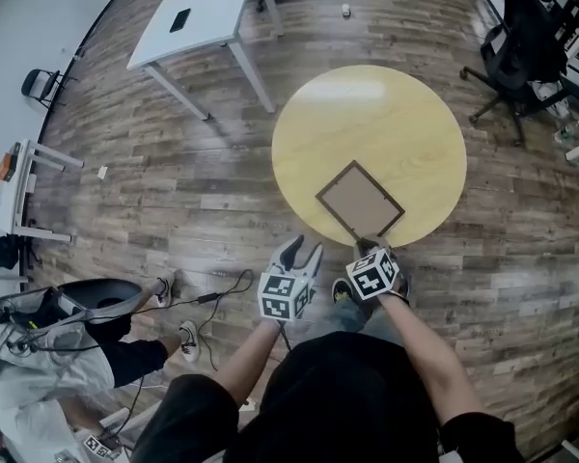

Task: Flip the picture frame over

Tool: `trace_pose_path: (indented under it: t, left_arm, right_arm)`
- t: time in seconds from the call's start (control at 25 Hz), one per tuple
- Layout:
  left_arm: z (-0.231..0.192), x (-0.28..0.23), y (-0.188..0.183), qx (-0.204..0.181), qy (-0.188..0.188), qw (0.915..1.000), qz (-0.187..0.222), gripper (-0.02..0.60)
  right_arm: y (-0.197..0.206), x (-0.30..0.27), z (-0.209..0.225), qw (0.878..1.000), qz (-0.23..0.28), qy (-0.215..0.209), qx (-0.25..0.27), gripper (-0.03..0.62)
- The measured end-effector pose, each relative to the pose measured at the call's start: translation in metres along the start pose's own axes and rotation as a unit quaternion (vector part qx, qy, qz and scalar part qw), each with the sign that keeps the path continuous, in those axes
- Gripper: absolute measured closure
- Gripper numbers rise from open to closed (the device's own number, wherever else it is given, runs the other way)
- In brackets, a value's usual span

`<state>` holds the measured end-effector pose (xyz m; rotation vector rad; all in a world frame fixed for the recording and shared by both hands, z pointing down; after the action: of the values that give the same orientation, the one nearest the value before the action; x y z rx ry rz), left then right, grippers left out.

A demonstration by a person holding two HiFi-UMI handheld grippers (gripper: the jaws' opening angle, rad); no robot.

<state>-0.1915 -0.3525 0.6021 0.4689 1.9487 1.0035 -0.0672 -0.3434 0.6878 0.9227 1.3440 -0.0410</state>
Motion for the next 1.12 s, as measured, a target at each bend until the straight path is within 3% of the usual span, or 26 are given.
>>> trace_pose_path:
  t: [0.36, 0.84, 1.12]
  left_arm:
    - [0.017, -0.006, -0.014, 0.012, 0.024, 0.9995, 0.014, 0.388]
    - [0.031, -0.018, -0.017, 0.009, 0.044, 0.9989, 0.008, 0.388]
    - [0.026, -0.015, -0.023, 0.014, 0.044, 0.9988, 0.015, 0.388]
  right_arm:
    - [-0.02, 0.018, 0.005, 0.994, 0.058, -0.069, -0.063, 0.54]
    - [-0.003, 0.003, 0.01, 0.996, 0.031, -0.063, -0.058, 0.539]
    - [-0.022, 0.02, 0.019, 0.99, 0.087, -0.067, -0.093, 0.539]
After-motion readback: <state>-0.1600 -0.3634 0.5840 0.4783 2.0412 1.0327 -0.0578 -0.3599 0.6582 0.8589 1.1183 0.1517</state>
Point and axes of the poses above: the fingertips, and each gripper's own axes: x backward along the fingers, z to its right, y out of its underside, the point moved 2 cm from there along x, backward along the fingers, and after that the axes turned 4 degrees about x, right-handed, at the moved point
